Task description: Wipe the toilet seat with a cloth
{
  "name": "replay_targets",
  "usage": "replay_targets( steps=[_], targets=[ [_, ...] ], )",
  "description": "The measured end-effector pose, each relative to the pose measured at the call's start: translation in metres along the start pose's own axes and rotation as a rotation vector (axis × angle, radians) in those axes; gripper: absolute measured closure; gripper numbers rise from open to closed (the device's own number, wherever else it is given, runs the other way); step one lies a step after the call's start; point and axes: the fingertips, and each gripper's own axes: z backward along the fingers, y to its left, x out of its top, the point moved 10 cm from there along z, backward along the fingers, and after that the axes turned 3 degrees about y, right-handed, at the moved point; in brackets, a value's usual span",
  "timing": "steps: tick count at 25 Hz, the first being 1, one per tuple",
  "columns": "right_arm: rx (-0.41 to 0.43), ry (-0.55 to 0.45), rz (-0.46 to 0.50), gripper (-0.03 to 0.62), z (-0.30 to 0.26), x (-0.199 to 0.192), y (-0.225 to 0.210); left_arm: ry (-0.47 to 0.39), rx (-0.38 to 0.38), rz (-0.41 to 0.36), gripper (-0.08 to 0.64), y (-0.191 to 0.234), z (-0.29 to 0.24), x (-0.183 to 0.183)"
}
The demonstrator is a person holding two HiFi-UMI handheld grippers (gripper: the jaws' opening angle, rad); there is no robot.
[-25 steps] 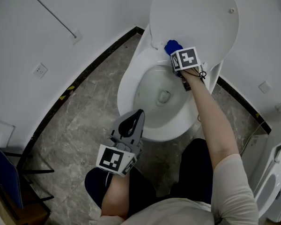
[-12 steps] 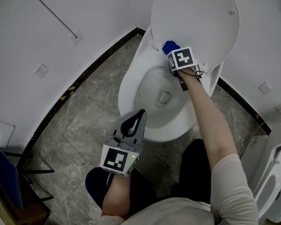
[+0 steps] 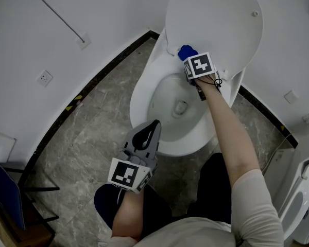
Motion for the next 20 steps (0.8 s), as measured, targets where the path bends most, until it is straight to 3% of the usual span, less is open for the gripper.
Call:
replay_targets(
  steps=[7, 14, 20],
  targets=[
    [0.005, -0.012, -0.012, 0.531, 0.001, 0.0, -0.001, 0.004, -0.003, -0.006, 0.552, -0.001, 0.001, 0.001],
    [-0.052, -0.052, 0.001, 0.529, 0.004, -0.005, 0.005, 0.011, 0.011, -0.007, 0.552, -0.002, 0.004, 0.0],
    [-0.083, -0.096, 0.085, 0.529, 0.011, -0.007, 0.016, -0.001, 0.011, -0.017, 0.552, -0.005, 0.004, 0.006]
  ],
)
